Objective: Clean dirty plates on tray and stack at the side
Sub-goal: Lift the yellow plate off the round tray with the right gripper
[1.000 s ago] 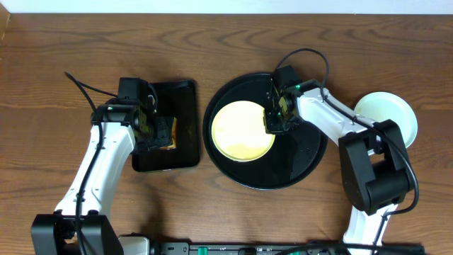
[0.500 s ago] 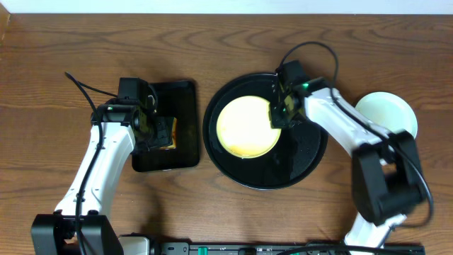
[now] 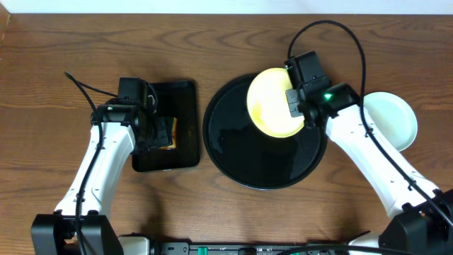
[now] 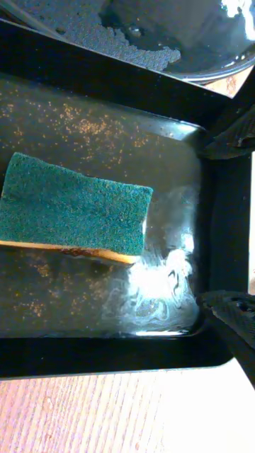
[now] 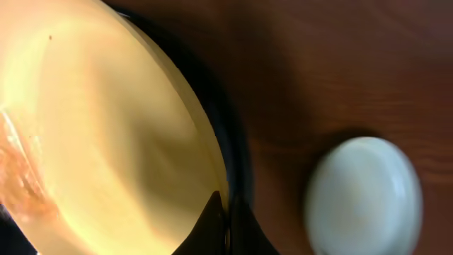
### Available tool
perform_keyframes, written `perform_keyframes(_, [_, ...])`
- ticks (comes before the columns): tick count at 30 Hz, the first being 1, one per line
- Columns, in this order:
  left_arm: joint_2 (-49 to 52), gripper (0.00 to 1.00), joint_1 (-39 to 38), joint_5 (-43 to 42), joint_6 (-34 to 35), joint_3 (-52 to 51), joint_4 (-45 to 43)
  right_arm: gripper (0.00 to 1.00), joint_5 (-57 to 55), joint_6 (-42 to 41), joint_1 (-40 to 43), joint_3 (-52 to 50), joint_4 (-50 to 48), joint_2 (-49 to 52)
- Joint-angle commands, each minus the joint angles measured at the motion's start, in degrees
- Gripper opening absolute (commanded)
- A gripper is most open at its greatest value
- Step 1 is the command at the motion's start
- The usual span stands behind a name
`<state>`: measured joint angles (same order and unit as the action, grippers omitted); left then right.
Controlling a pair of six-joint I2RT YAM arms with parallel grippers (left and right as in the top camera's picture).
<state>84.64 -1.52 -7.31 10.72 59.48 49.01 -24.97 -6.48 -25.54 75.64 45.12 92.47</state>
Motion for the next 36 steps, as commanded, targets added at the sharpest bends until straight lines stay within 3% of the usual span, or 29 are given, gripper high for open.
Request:
perform_keyframes(1, [-0.09,0.61,0.15,0.5,0.72,-0.24,-0.02,0.01,-12.07,1.68,-3.37,0.11,0.22,-1.46])
perform_keyframes(6, [-0.09,0.61,0.15,0.5,0.72,-0.24,-0.04,0.01,-26.67,1.66,-10.75,0.11,0.5,-1.44])
perform_keyframes(16, [-0.09,0.61,0.15,0.48,0.72,-0.24,-0.2,0.01,-40.41,1.4,-19.32,0.11,0.55,-1.44])
perform_keyframes(31, [-0.09,0.61,0.15,0.5,0.72,-0.24,-0.22,0.01,-41.68,1.22,-19.54,0.11,0.31,-1.44])
perform_keyframes(36, [-0.09,0.61,0.15,0.48,0.72,-0.24,-0.2,0.01,-40.0,-3.3,-18.75,0.11,0.81,-1.46])
